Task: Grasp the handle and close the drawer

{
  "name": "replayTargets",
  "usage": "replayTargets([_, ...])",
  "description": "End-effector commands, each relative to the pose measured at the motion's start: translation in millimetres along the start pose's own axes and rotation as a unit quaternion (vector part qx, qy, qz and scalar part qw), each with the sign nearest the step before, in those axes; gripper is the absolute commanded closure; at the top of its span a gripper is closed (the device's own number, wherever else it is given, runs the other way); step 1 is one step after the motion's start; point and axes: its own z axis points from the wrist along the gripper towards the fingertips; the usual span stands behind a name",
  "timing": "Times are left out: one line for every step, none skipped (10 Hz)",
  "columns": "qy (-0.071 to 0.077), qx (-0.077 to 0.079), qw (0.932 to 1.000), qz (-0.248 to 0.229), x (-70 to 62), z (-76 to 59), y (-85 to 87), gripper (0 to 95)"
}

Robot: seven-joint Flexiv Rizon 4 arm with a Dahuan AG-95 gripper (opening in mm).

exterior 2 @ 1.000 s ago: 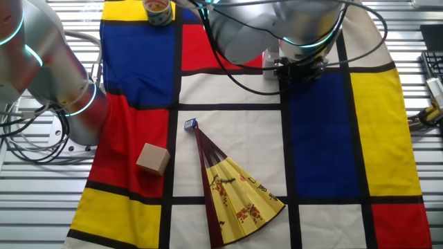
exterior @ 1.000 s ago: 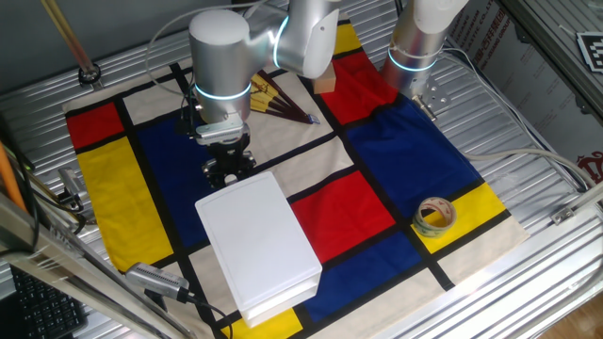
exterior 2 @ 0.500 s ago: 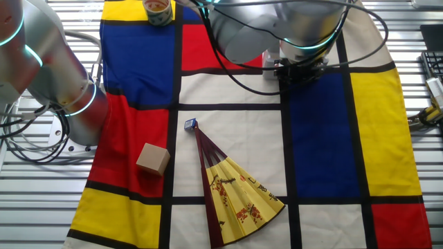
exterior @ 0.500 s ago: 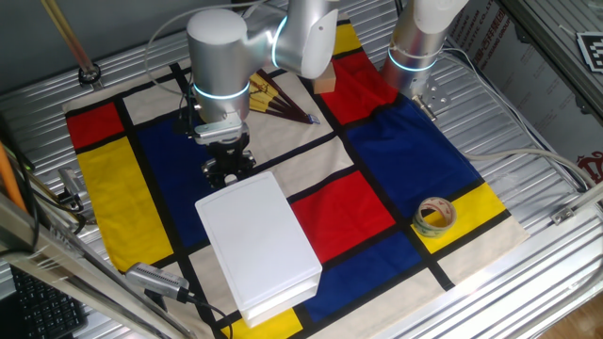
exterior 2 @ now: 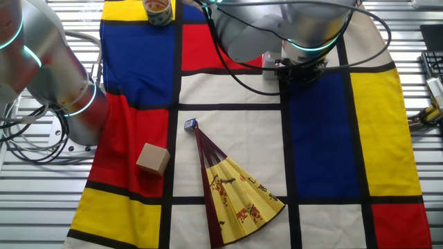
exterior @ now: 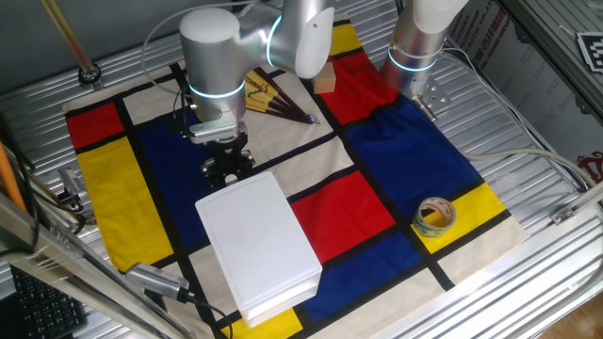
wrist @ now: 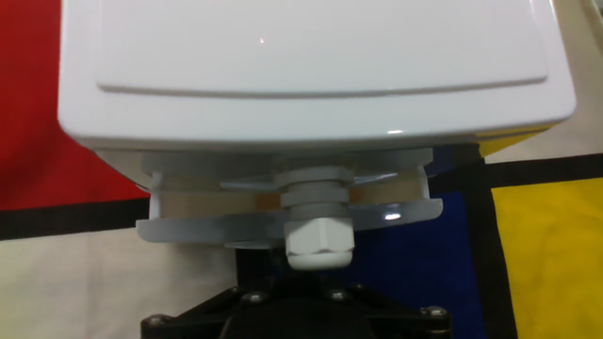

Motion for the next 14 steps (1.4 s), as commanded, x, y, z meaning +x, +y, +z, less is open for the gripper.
replayTargets([-0.001, 0.001, 1.0, 0.004, 0.4, 0.3, 0.0, 95.0])
replayTargets([-0.001, 0.003, 1.0, 0.005, 0.4, 0.3, 0.0, 95.0])
replayTargets([-0.001, 0.007, 1.0, 0.005, 0.4, 0.3, 0.0, 95.0])
replayTargets([-0.001, 0.007, 1.0, 0.006, 0.4, 0.3, 0.0, 95.0])
replayTargets([-0.001, 0.007, 1.0, 0.005, 0.4, 0.3, 0.0, 95.0])
replayTargets([-0.002, 0.008, 1.0, 0.006, 0.4, 0.4, 0.0, 95.0])
replayTargets([-0.004, 0.007, 0.9999, 0.007, 0.3, 0.5, -0.1, 95.0])
replayTargets([-0.005, 0.007, 0.9999, 0.007, 0.3, 0.5, -0.1, 95.0])
replayTargets([-0.005, 0.007, 0.9999, 0.007, 0.3, 0.5, -0.1, 95.0])
replayTargets([-0.002, 0.006, 1.0, 0.007, 0.3, 0.5, -0.1, 95.0])
replayTargets([-0.002, 0.006, 0.9999, 0.008, 0.3, 0.5, -0.2, 95.0])
replayTargets([-0.003, 0.006, 0.9999, 0.008, 0.0, 0.5, -0.5, 95.0])
replayTargets([-0.003, 0.005, 0.9999, 0.01, -0.5, 0.4, -1.0, 95.0])
replayTargets([-0.003, 0.005, 0.9999, 0.009, -0.8, 0.3, -1.4, 95.0])
